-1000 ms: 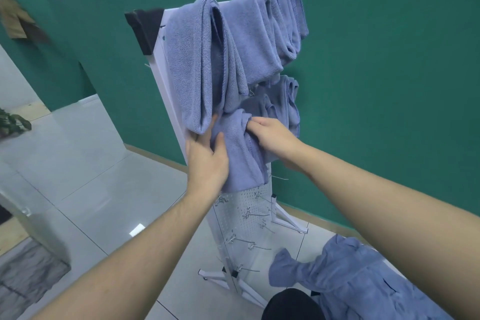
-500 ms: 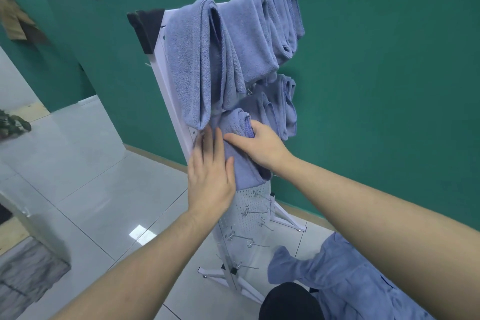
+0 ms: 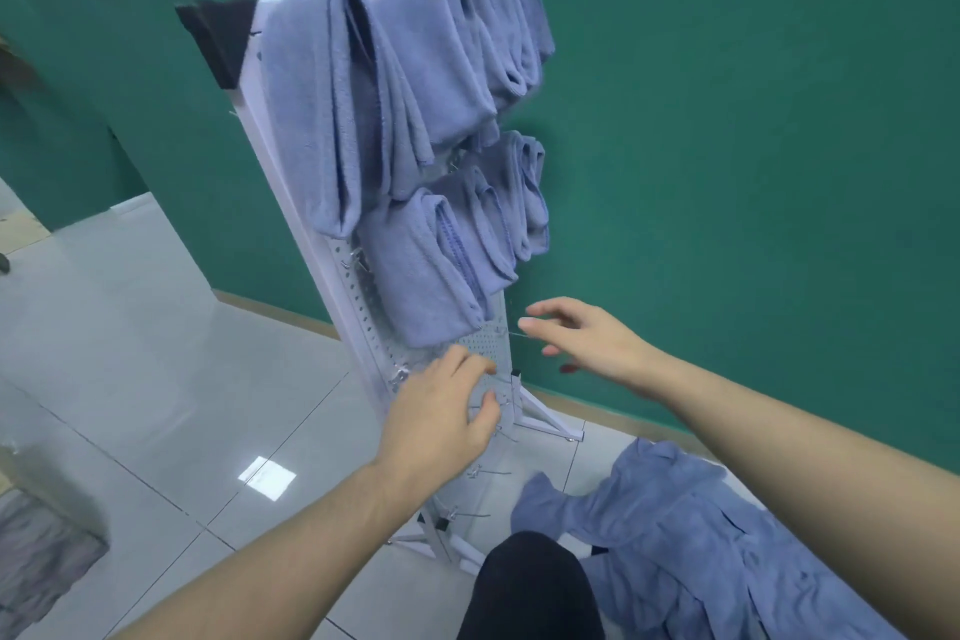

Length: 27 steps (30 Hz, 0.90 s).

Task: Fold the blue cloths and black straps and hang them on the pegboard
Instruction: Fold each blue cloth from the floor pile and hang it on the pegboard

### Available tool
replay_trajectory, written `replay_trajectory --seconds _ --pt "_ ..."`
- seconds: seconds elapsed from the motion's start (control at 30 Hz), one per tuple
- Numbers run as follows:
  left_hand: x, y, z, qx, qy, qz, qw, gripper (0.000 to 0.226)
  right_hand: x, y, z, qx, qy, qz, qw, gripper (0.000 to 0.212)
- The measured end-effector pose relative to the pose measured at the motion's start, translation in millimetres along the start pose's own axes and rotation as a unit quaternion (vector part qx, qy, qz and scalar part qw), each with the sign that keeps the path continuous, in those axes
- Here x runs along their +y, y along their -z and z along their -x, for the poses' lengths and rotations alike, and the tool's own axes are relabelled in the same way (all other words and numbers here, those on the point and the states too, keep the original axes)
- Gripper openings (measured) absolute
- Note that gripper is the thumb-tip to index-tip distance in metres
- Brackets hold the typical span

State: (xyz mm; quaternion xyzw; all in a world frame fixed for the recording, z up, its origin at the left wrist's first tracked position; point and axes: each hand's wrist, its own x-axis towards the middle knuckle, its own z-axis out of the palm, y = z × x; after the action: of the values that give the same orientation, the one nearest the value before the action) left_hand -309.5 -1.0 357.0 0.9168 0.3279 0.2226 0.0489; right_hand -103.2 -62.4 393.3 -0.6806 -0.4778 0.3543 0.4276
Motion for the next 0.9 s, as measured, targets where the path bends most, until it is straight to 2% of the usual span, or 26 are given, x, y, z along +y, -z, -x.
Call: replay_trajectory --seconds 0.1,0.37,0.5,0.57,0.67,0.8,0.9 --pt "26 -22 -14 -0.089 0.021 0.034 0.995 0.025 35 29 19 0.023 -0.041 0.003 0.999 0.029" --pt "88 -129 -59 -0.229 0.032 0.105 0.967 0.020 155 104 61 0.045 -0.172 0.020 0.984 0.013" --pt "113 -197 -73 -0.304 0.060 0.151 0.939 0.013 222 127 74 0.064 -0.235 0.014 0.970 0.016" --pt "119 -228 -78 -0.329 0.082 0.169 0.925 0.014 250 131 76 0.081 -0.258 0.001 0.963 0.024" --pt "120 -278 -85 -0.352 0.098 0.181 0.913 0.017 291 135 73 0.098 -0.294 -0.003 0.951 0.022" --pt "113 -351 -93 -0.388 0.141 0.202 0.888 0.008 356 135 57 0.073 -0.344 0.027 0.936 0.020" --pt "106 -403 -92 -0.416 0.176 0.213 0.867 0.009 403 130 40 0.032 -0.375 0.060 0.924 0.021"
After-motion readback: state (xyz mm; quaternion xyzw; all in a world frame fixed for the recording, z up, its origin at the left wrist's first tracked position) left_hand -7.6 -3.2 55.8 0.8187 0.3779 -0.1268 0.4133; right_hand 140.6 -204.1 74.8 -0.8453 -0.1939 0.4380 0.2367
